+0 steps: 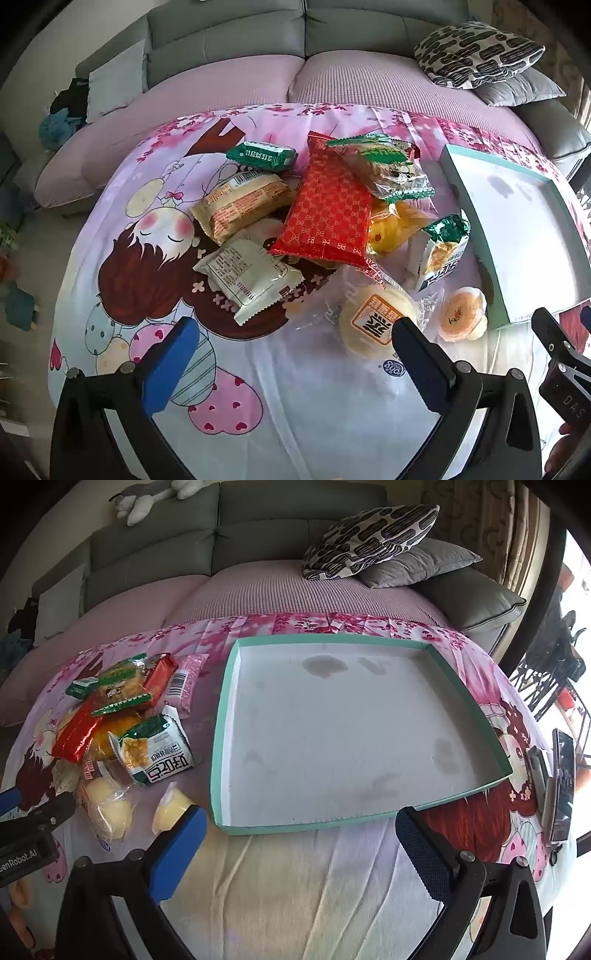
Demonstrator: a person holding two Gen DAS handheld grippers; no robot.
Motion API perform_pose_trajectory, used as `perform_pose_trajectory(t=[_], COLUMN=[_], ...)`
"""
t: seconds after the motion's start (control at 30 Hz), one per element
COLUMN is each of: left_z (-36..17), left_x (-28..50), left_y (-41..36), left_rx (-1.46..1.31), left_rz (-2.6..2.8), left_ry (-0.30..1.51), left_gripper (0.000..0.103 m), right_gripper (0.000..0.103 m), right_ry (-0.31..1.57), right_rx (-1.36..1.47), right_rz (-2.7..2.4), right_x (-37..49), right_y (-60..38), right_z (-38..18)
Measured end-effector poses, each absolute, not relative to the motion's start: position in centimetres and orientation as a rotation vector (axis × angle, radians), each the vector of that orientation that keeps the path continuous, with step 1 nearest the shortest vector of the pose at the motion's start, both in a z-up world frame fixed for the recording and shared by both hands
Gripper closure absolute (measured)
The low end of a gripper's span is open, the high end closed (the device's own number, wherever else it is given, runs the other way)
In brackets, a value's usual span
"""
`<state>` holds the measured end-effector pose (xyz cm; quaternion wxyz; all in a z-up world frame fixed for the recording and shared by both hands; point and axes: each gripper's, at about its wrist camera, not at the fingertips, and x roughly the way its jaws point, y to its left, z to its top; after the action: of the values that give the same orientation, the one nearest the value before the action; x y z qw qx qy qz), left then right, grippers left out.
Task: Organize snacks
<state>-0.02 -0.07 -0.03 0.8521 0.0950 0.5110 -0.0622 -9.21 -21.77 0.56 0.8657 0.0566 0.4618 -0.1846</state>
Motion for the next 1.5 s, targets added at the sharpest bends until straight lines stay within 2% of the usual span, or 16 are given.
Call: perform_pose_trajectory(t=[1.5], left_z=[0.33], left_x=[0.23], left_y=[0.08], left_rx=[0.147], left_rz=[-0.153], left_ry=[1.053], left_gripper=[0.0], right_gripper=[0.0], right_ry=[0.966], right_rx=[0.114], right_rz=[-0.388], right_x=[-9.5], right_y=[-21.9], right_z=[0.46])
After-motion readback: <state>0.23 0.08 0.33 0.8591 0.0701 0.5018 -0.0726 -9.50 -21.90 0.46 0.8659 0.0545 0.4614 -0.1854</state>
